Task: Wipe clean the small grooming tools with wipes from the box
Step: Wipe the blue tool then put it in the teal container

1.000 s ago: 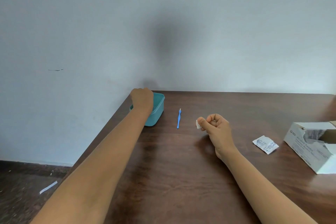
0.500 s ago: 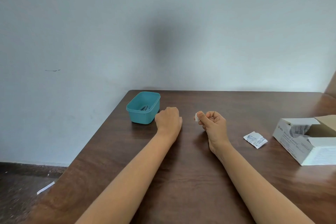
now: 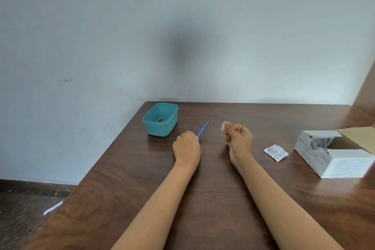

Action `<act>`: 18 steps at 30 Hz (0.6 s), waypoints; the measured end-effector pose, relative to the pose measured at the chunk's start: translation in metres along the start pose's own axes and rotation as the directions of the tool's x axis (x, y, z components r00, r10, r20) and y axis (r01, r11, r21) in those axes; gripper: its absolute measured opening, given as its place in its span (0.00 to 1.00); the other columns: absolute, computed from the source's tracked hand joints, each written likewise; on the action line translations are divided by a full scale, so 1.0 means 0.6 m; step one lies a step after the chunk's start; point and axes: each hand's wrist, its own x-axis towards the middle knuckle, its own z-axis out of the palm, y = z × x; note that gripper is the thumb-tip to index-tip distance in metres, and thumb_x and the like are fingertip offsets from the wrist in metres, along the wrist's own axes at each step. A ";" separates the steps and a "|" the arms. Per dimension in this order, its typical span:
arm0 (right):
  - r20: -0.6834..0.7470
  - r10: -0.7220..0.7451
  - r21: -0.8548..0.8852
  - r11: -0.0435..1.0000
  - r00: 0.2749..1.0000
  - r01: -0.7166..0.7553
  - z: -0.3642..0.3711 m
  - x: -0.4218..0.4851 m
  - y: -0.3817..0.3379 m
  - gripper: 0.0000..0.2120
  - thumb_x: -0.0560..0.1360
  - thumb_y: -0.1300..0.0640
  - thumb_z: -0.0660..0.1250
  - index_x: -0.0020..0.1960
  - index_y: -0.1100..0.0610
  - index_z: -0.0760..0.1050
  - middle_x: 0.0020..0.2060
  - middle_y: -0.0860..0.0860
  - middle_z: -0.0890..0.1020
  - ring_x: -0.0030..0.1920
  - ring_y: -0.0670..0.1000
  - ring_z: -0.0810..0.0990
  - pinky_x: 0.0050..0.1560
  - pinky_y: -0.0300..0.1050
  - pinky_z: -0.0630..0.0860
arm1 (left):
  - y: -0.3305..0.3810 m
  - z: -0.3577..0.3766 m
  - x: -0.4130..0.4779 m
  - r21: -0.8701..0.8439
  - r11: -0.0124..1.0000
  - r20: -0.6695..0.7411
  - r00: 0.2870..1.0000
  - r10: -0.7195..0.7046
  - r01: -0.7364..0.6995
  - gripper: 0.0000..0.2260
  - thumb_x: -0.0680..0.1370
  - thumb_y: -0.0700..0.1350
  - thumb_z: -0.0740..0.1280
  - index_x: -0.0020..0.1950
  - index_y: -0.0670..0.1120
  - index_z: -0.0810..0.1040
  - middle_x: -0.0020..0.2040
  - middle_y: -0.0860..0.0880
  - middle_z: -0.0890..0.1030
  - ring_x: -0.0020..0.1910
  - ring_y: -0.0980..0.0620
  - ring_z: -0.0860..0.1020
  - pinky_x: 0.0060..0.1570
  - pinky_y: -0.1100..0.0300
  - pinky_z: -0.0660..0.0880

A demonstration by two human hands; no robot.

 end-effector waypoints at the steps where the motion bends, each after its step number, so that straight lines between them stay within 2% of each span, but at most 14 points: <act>1: -0.011 0.002 0.027 1.000 1.000 -0.002 -0.001 -0.003 -0.002 0.15 0.72 0.63 0.72 0.36 0.54 0.66 0.30 0.51 0.77 0.30 0.45 0.73 0.28 0.34 0.66 | -0.001 -0.003 -0.011 -0.029 0.999 -0.023 1.000 0.016 -0.016 0.12 0.83 0.49 0.55 0.55 0.42 0.72 0.51 0.45 0.79 0.49 0.49 0.78 0.42 0.59 0.72; 4: -0.030 0.008 0.074 0.997 1.000 -0.006 -0.001 -0.014 -0.010 0.15 0.72 0.65 0.72 0.37 0.54 0.67 0.27 0.49 0.75 0.29 0.44 0.75 0.27 0.34 0.66 | -0.006 -0.010 -0.044 -0.130 0.989 -0.078 0.995 0.057 -0.067 0.11 0.83 0.49 0.54 0.52 0.43 0.71 0.48 0.46 0.79 0.46 0.50 0.78 0.42 0.59 0.72; 7: -0.031 0.026 0.090 0.996 0.999 -0.023 -0.005 -0.027 -0.017 0.14 0.72 0.66 0.71 0.37 0.54 0.67 0.27 0.48 0.76 0.30 0.44 0.76 0.29 0.34 0.66 | -0.006 -0.022 -0.071 -0.285 0.954 -0.060 0.995 0.081 -0.095 0.06 0.83 0.44 0.55 0.50 0.45 0.70 0.47 0.47 0.80 0.44 0.50 0.78 0.42 0.57 0.73; 12: 0.024 0.109 0.138 0.984 0.994 -0.111 -0.021 -0.054 -0.031 0.09 0.74 0.68 0.68 0.41 0.57 0.70 0.29 0.51 0.80 0.31 0.45 0.80 0.30 0.35 0.72 | 0.000 -0.044 -0.125 -0.447 0.887 -0.045 0.994 0.105 -0.113 0.06 0.83 0.46 0.56 0.47 0.46 0.68 0.41 0.50 0.76 0.36 0.54 0.73 0.32 0.62 0.67; 14: 0.054 0.141 0.169 0.975 0.989 -0.148 -0.029 -0.067 -0.038 0.09 0.75 0.70 0.65 0.44 0.57 0.70 0.31 0.53 0.82 0.32 0.46 0.81 0.31 0.35 0.74 | -0.001 -0.049 -0.140 -0.489 0.867 -0.047 0.995 0.084 -0.096 0.05 0.82 0.45 0.58 0.47 0.47 0.68 0.41 0.51 0.76 0.36 0.56 0.73 0.33 0.63 0.68; 18: 0.104 0.145 0.117 0.981 0.984 -0.157 -0.041 -0.089 -0.047 0.11 0.75 0.72 0.63 0.45 0.56 0.72 0.37 0.56 0.81 0.38 0.50 0.80 0.33 0.36 0.73 | -0.005 -0.054 -0.154 -0.583 0.808 -0.058 0.997 0.060 -0.083 0.03 0.81 0.44 0.61 0.47 0.48 0.70 0.41 0.52 0.76 0.38 0.57 0.74 0.35 0.69 0.68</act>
